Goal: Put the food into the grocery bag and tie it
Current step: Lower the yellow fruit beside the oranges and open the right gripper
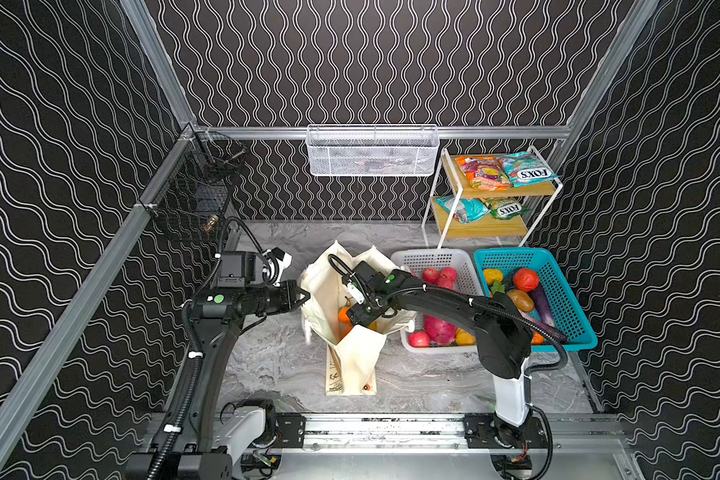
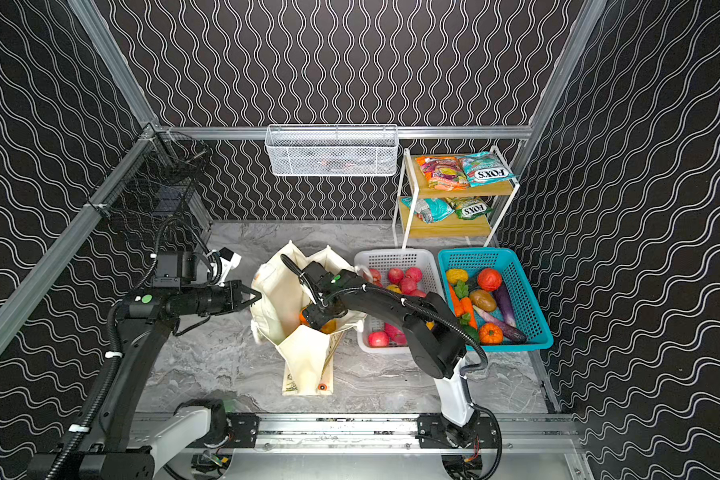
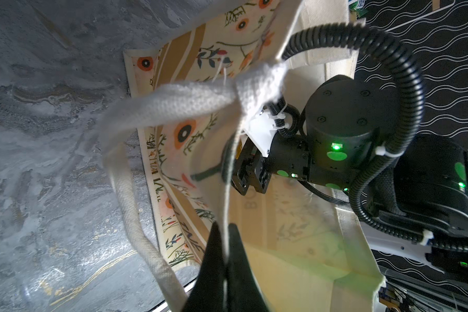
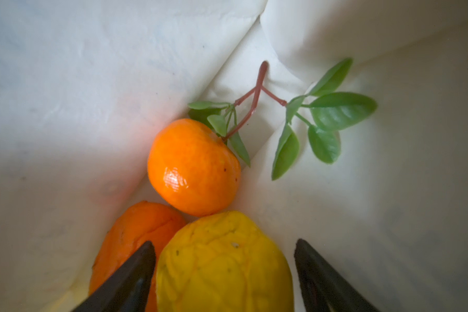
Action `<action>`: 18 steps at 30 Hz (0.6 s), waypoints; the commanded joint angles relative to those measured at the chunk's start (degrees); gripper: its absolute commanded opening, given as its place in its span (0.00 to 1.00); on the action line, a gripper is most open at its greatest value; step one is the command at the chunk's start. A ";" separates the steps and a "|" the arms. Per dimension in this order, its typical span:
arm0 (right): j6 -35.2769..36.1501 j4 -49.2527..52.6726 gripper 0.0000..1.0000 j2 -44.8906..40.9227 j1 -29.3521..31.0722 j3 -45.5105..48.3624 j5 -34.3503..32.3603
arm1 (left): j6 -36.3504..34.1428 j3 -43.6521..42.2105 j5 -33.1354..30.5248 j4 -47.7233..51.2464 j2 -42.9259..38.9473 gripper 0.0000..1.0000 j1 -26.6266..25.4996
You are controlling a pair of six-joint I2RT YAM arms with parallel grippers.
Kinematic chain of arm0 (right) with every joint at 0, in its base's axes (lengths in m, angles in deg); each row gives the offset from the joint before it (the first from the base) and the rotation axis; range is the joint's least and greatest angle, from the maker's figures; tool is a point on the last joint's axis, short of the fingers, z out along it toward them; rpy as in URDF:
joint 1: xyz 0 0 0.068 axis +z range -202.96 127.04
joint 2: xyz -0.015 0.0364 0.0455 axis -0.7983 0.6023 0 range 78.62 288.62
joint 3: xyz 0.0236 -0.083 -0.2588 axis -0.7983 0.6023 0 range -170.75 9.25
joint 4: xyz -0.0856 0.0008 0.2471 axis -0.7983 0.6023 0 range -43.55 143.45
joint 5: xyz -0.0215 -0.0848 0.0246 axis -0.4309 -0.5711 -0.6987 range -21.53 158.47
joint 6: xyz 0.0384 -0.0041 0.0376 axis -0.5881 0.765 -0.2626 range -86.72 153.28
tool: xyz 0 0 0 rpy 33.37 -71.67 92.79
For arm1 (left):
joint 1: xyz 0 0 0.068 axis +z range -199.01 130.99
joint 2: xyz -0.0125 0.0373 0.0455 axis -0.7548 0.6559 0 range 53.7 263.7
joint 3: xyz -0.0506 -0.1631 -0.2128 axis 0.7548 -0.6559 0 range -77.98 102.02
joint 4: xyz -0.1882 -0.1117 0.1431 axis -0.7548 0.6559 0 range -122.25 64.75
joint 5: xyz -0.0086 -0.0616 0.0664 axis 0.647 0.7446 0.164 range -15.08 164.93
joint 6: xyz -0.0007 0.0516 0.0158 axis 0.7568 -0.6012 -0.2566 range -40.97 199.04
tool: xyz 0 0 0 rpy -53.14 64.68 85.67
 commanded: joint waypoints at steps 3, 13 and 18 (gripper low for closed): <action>0.02 -0.98 0.89 -0.58 0.11 -0.50 1.36 | -0.92 0.12 0.44 0.00 -0.42 0.00 -0.03; 1.66 1.68 0.98 -4.20 1.54 -3.87 1.75 | -0.44 -0.38 0.68 0.35 -0.76 0.00 0.03; 1.21 3.35 0.99 -8.13 3.39 -7.70 -1.17 | -0.14 -0.52 0.72 0.05 -0.88 0.00 0.02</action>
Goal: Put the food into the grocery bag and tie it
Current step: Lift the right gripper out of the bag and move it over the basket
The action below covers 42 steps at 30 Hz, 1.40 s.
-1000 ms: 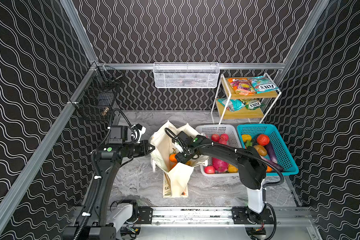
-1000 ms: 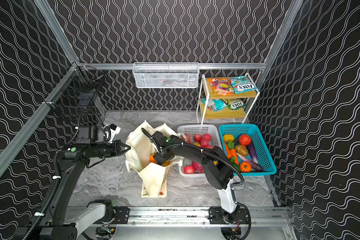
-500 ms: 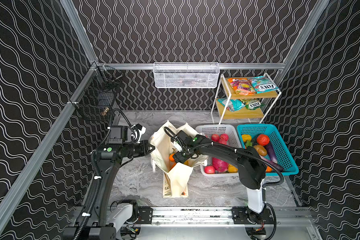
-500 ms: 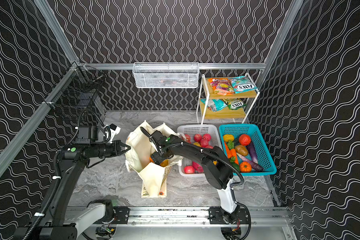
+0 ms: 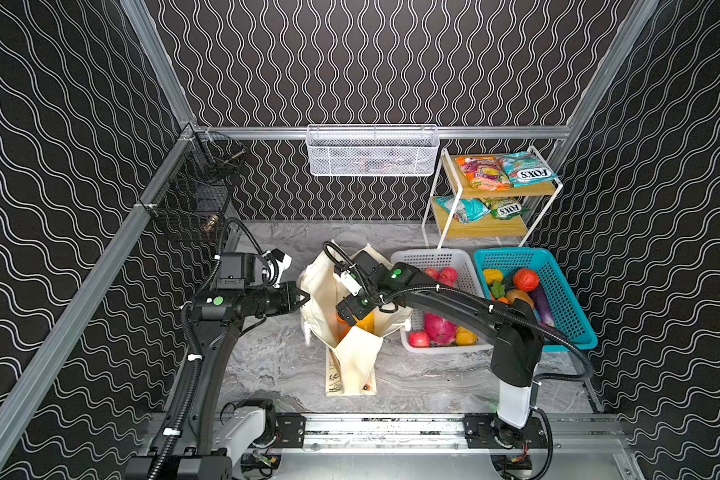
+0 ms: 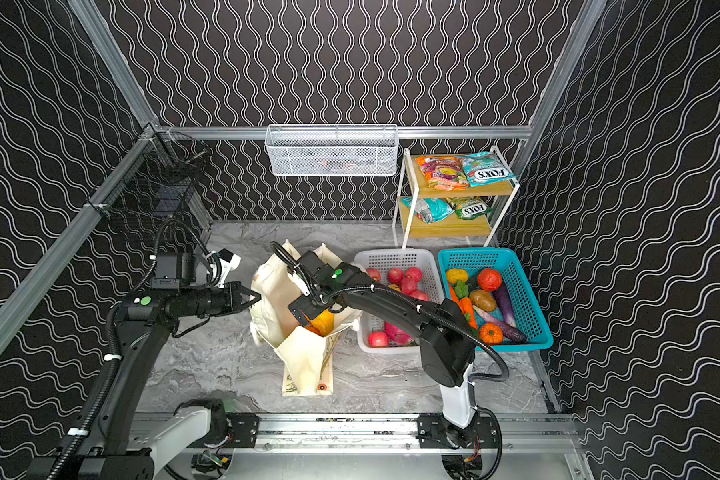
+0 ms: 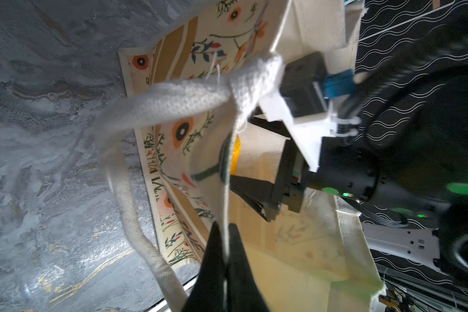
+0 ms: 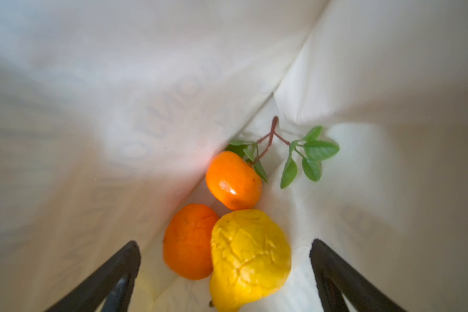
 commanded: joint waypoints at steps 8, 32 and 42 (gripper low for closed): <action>-0.62 -1.50 0.99 -13.00 3.28 -3.70 -9.18 | -0.20 -0.94 0.39 -0.67 0.19 0.00 0.04; -21.29 4.81 0.99 -41.42 -12.51 20.39 -18.84 | -0.33 -2.19 -0.96 0.78 -0.82 0.00 0.02; -22.02 10.24 0.99 -39.53 -14.53 28.75 -13.62 | -1.15 -2.50 -0.82 1.30 -1.36 0.00 -0.02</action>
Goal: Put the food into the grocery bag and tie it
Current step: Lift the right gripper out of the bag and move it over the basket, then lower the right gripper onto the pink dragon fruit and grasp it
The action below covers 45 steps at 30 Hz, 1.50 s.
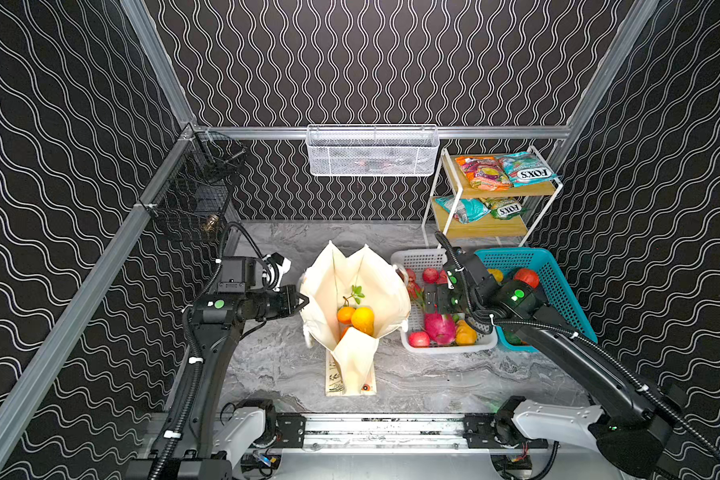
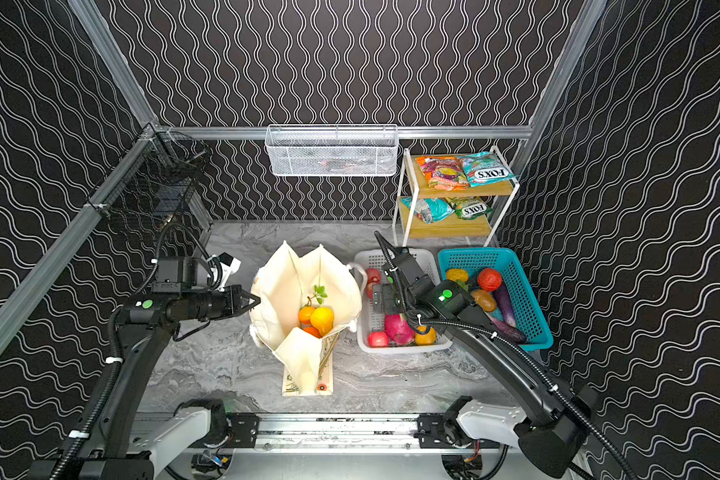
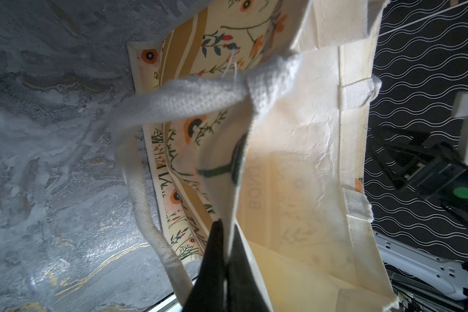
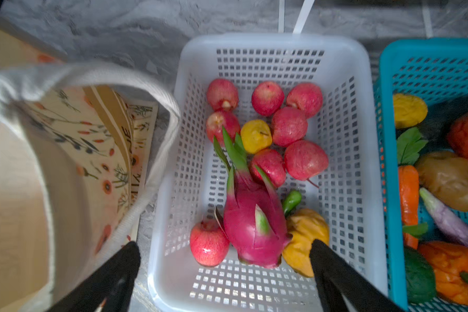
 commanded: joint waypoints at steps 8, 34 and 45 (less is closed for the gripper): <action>-0.05 1.09 0.99 2.09 -1.74 6.73 1.68 | -1.06 -0.19 1.03 1.32 0.07 0.00 0.04; 7.98 -5.07 0.99 15.81 -6.67 10.07 6.22 | -0.79 -0.89 0.87 0.54 0.45 0.00 -0.02; 8.52 -6.26 0.99 19.85 -7.86 10.00 3.43 | -0.99 -0.89 0.80 0.20 1.03 0.00 0.04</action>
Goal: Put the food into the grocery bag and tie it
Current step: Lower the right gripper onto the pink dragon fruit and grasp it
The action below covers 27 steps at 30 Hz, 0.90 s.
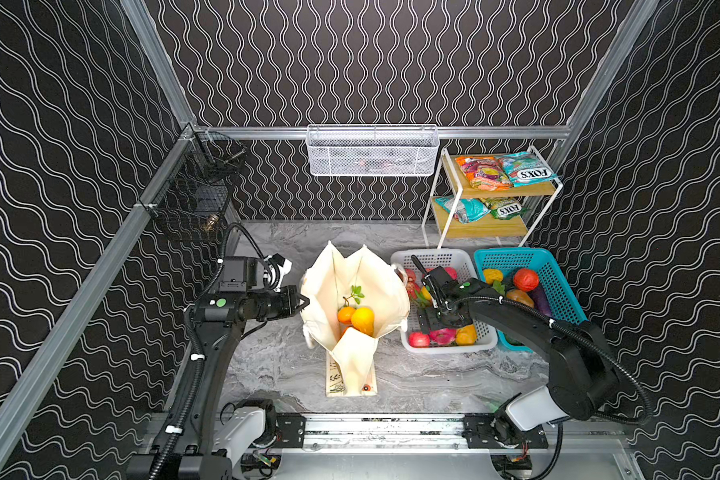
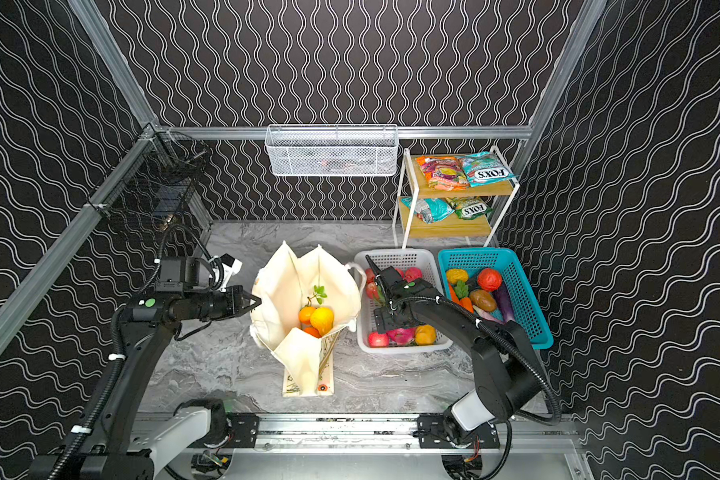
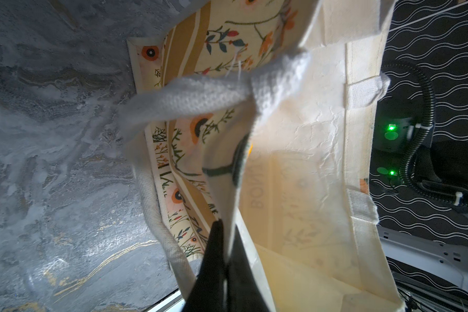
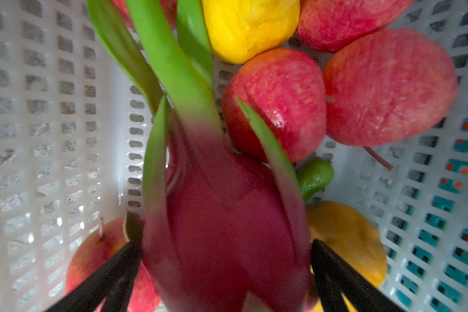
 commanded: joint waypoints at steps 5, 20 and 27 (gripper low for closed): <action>0.65 -1.29 0.99 2.31 -0.62 0.02 -2.48 | -0.95 -0.43 0.78 0.31 0.35 0.00 0.05; -0.66 -1.83 0.91 3.27 -1.16 0.26 0.23 | -1.13 -0.56 0.86 0.09 0.47 0.00 0.04; -1.53 -1.58 0.82 2.33 -1.51 0.18 0.59 | -1.30 -0.37 0.84 0.32 0.45 0.00 -0.03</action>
